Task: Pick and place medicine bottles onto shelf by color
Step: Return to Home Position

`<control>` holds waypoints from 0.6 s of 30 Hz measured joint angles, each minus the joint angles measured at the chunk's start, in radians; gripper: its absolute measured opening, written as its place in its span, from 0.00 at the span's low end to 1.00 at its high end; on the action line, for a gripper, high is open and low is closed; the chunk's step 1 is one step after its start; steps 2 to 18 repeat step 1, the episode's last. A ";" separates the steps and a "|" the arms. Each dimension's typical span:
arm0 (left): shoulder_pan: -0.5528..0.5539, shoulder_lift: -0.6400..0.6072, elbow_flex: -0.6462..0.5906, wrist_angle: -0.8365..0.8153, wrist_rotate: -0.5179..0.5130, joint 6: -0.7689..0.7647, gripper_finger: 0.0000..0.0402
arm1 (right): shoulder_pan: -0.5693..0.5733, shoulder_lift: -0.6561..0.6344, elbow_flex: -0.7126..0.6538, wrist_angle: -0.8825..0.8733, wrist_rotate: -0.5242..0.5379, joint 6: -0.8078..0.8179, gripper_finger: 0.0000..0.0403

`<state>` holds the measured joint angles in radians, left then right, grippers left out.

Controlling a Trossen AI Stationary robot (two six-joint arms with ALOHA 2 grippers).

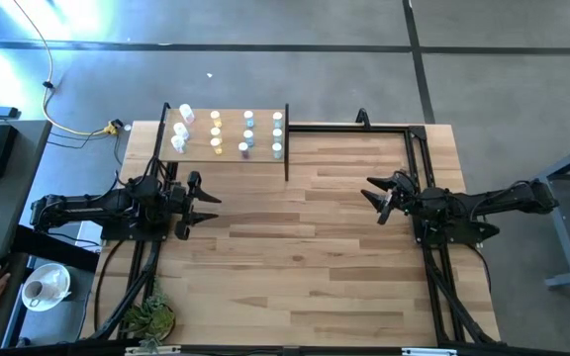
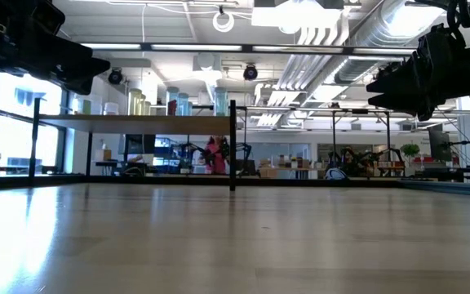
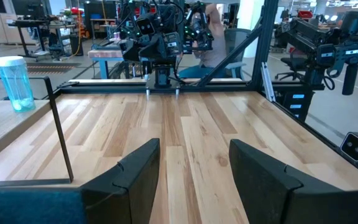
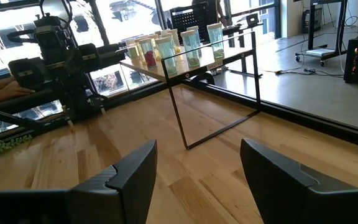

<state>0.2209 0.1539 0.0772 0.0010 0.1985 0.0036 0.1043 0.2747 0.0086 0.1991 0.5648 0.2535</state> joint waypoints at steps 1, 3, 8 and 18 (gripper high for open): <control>0.000 0.000 0.000 0.000 0.000 0.000 0.46 | 0.000 0.000 0.000 0.000 0.000 0.000 0.55; 0.000 0.000 0.000 0.000 0.000 0.000 0.46 | 0.000 0.000 0.000 0.000 0.000 0.000 0.55; 0.000 0.000 0.000 0.000 0.000 0.000 0.46 | 0.000 0.000 0.000 0.000 0.000 0.000 0.55; 0.000 0.000 0.000 0.000 0.000 0.000 0.46 | 0.000 0.000 0.000 0.000 0.000 0.000 0.55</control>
